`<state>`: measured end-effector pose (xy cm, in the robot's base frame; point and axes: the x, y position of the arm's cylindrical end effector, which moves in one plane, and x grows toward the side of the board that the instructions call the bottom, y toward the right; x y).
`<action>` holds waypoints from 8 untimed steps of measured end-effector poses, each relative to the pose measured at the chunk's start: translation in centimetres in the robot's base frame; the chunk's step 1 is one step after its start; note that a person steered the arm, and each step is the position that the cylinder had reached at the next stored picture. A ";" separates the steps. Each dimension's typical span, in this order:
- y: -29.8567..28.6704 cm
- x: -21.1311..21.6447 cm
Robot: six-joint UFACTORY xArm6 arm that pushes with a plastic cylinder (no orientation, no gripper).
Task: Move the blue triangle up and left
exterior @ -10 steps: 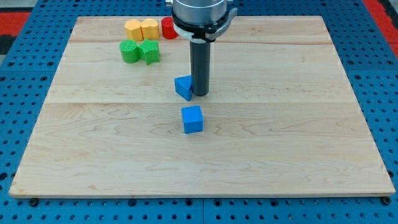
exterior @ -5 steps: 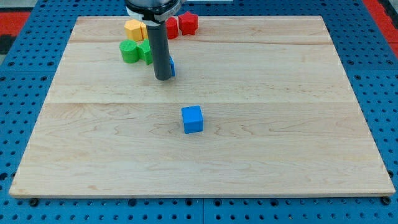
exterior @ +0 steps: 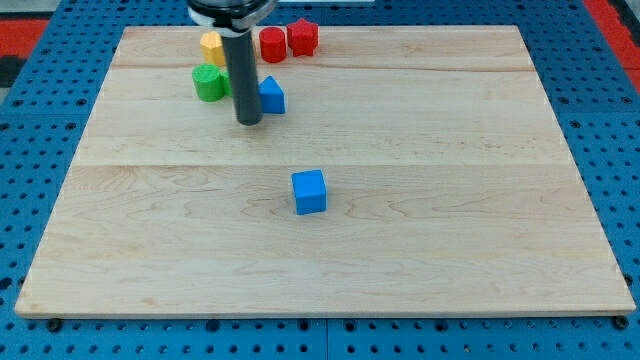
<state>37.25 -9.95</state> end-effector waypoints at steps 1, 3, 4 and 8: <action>-0.4 -0.7; 0.9 -2.7; 2.1 -3.0; 7.5 -2.1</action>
<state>35.10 -2.44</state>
